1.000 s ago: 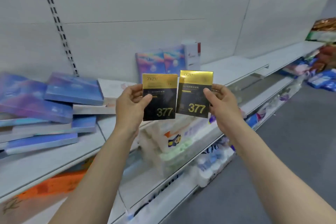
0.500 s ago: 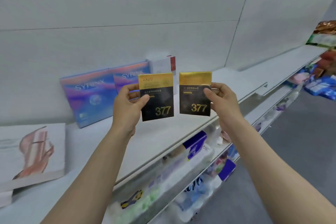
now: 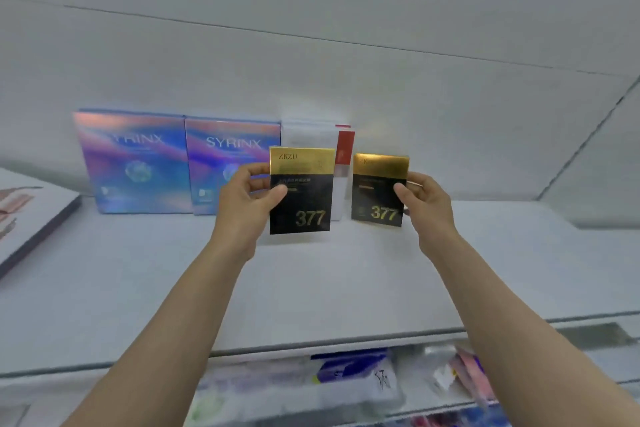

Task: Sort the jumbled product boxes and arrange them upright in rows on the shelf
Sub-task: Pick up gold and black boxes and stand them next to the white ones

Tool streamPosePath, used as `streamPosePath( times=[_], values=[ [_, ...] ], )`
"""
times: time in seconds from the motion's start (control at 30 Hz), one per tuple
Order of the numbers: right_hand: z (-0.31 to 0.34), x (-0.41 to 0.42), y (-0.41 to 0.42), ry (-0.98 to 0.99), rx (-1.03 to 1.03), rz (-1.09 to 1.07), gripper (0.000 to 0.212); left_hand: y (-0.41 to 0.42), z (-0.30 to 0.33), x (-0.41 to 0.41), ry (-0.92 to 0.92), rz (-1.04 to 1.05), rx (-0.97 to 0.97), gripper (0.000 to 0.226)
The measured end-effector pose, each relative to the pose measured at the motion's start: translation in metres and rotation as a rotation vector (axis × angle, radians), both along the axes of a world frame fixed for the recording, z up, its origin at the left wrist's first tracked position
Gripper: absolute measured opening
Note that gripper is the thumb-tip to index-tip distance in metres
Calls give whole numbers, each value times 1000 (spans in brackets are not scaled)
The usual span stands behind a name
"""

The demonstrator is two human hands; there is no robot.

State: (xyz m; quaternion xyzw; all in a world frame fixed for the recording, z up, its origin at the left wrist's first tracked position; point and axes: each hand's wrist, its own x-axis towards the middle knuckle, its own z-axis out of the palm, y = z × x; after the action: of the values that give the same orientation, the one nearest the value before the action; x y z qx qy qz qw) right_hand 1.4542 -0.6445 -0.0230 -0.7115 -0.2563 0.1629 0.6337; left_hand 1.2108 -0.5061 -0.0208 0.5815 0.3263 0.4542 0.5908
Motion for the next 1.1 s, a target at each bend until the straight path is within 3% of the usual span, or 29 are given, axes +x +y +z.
streamPosePath(
  times=[0.23, 0.37, 0.47, 0.63, 0.73, 0.9, 1.1],
  values=[
    [-16, 44, 30, -63, -49, 150, 21, -25, 1, 27, 45, 122, -14, 30],
    [-13, 48, 30, -70, -70, 91, 39, -30, 7, 40, 39, 109, -17, 30],
    [4, 41, 21, -189, -19, 22, 37, -35, 13, 52, 51, 46, -22, 31],
    [28, 19, 12, -86, 29, 529, 25, -42, 23, 73, 62, -40, 21, 30],
    [32, 26, 7, -76, 82, 504, 20, -44, 28, 83, 168, -11, 199, 35],
    [20, 55, -1, -17, 43, 308, 33, -28, 35, 86, 585, 412, 796, 67],
    [6, 58, 12, -102, -38, 192, 33, -5, 26, 90, 785, 380, 920, 76]
  ],
)
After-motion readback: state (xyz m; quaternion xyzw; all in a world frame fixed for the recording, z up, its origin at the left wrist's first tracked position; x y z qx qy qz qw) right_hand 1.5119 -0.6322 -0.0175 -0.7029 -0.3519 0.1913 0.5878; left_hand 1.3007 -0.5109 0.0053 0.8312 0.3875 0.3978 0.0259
